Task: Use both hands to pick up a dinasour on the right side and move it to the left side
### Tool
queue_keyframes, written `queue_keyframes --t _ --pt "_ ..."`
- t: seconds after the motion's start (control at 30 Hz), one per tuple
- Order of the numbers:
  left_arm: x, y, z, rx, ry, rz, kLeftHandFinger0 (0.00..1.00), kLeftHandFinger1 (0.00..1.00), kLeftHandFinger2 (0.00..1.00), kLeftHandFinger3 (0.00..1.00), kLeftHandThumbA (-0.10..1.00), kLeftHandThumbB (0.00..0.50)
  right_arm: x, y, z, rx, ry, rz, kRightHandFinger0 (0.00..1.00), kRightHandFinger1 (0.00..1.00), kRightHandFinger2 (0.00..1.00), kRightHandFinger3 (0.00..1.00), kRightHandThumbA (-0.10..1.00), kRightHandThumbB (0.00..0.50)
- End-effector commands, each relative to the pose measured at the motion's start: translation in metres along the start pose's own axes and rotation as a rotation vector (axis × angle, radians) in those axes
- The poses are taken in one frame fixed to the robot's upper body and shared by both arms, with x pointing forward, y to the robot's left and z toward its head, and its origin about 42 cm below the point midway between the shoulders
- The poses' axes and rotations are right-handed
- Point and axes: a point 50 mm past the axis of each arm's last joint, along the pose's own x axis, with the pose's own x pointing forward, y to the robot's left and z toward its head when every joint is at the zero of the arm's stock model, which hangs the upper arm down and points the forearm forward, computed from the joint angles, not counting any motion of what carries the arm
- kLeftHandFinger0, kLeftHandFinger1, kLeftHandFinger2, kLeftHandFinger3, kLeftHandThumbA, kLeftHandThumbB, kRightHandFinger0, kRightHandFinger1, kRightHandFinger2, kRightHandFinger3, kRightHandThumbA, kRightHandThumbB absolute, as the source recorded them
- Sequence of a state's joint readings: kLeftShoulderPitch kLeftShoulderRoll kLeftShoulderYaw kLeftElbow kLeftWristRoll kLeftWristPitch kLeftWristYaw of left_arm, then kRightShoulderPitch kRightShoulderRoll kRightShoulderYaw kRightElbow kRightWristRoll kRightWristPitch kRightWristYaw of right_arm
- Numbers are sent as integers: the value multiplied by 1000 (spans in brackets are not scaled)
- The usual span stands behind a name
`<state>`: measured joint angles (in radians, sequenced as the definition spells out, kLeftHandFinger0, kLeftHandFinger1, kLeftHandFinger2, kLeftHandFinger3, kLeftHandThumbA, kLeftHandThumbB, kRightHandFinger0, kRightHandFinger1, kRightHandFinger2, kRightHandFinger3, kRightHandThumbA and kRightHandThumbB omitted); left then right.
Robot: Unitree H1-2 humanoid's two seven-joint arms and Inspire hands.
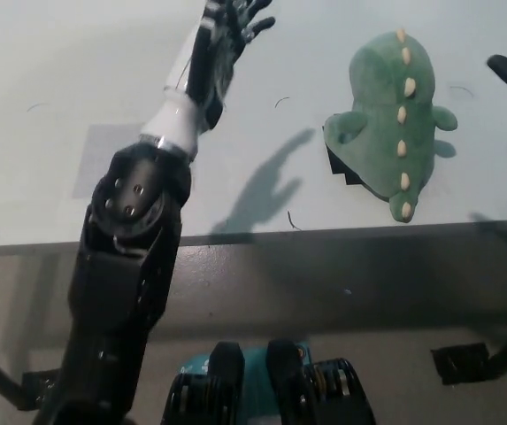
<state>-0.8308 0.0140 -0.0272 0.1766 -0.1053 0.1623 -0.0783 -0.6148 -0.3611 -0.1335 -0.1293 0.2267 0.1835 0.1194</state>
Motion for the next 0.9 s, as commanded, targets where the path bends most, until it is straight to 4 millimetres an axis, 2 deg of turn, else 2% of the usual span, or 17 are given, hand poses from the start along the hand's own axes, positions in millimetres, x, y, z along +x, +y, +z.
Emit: queue_keyframes --t 0.0,0.07,0.1,0.2,0.23,0.33,0.4,0.5,0.6,0.63,0.67,0.73,0.87 --pt "38 -8 33 42 -90 -16 1000 1000 1000 1000 1000 328 32 -9 16 -39 -51 19 1000 1000 1000 1000 1000 133" --pt "62 -12 37 49 -65 -16 1000 1000 1000 1000 1000 333 53 -13 10 4 -15 35 1000 1000 1000 1000 1000 149" --pt "65 -11 38 50 -70 -14 1000 1000 1000 1000 1000 334 56 -13 11 3 -20 37 1000 1000 1000 1000 1000 151" --pt "88 -14 39 58 -46 -15 1000 1000 1000 1000 1000 339 81 -15 6 21 3 46 1000 1000 1000 1000 1000 127" --pt "101 -18 38 60 -10 -7 1000 1000 1000 1000 1000 344 94 -15 3 19 33 45 1000 1000 1000 1000 1000 103" --pt "113 -17 37 61 12 5 1000 1000 1000 1000 1000 331 107 -8 -2 44 54 55 1000 1000 1000 1000 1000 108" --pt "123 -21 34 38 40 9 1000 1000 1000 1000 1000 329 115 -8 -10 51 77 55 1000 1000 1000 1000 1000 130" --pt "135 -24 31 -2 84 19 1000 1000 1000 1000 1000 338 126 -8 -24 67 119 66 1000 1000 1000 1000 1000 125" --pt "141 -27 22 -6 130 25 1000 1000 1000 1000 1000 345 130 -5 -32 78 135 75 1000 1000 1000 1000 1000 89" --pt "142 -28 18 -5 155 29 1000 1000 1000 1000 1000 353 132 -5 -37 84 160 63 1000 1000 1000 1000 1000 116" --pt "141 -30 9 -22 197 36 1000 1000 1000 1000 1000 360 133 -4 -45 67 198 48 1000 1000 1000 1000 1000 165" --pt "137 -31 -4 -49 244 52 1000 1000 1000 1000 1000 383 134 -4 -55 81 245 31 1000 1000 1000 1000 1000 188" --pt "128 -32 -26 -74 300 70 1000 1000 1000 1000 1000 382 133 -5 -71 88 274 27 1000 1000 1000 1000 1000 154"
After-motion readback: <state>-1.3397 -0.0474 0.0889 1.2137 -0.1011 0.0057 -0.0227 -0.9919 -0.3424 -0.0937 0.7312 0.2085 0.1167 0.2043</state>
